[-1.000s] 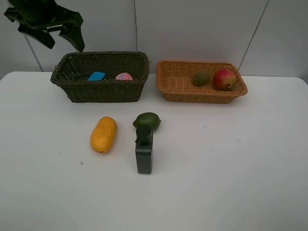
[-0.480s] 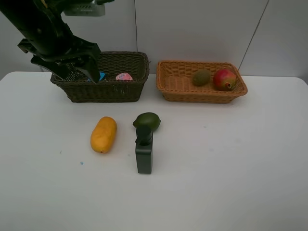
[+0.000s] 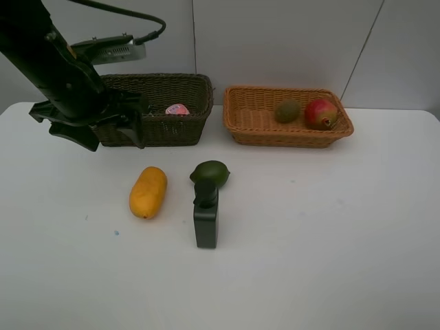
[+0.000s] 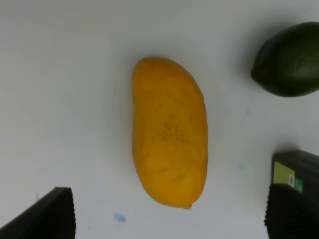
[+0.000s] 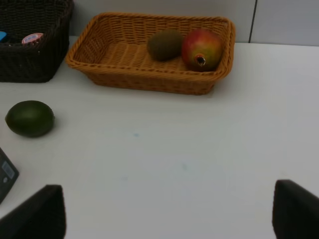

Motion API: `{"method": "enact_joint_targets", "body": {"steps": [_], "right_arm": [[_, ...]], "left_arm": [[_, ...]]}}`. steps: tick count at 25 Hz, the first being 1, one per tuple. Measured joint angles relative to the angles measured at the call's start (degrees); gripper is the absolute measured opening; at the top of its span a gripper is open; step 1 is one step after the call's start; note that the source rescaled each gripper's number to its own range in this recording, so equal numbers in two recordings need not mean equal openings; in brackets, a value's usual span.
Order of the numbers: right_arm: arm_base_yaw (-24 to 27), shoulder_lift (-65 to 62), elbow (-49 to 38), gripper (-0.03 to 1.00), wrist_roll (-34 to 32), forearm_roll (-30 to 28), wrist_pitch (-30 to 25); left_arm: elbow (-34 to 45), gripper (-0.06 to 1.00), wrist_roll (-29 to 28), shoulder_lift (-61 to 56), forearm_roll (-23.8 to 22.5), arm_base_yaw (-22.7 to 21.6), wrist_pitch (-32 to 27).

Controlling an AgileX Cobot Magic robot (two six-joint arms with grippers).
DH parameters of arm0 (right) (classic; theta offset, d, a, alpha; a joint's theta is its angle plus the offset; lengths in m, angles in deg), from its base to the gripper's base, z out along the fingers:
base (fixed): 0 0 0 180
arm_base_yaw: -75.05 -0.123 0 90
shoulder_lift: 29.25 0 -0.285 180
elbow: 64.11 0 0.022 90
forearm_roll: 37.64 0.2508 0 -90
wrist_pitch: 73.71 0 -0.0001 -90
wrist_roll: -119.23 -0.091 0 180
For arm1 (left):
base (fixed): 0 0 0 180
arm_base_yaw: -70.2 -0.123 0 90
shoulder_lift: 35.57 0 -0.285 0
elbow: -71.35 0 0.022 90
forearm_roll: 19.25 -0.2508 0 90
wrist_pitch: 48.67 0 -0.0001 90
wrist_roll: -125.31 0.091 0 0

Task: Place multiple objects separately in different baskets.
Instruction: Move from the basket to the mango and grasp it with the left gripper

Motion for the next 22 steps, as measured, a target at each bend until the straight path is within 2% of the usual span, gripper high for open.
{"method": "enact_joint_targets", "body": {"steps": [8, 22], "right_arm": [[0.0, 0.0, 0.0, 1.0, 0.0, 0.0, 0.0], [0.0, 0.0, 0.0, 1.0, 0.0, 0.0, 0.0]], "left_arm": [[4.46, 1.0, -1.35, 1.89, 4.75, 0.0, 6.65], [4.46, 1.0, -1.4, 10.05, 5.79, 1.19, 11.46]]}}
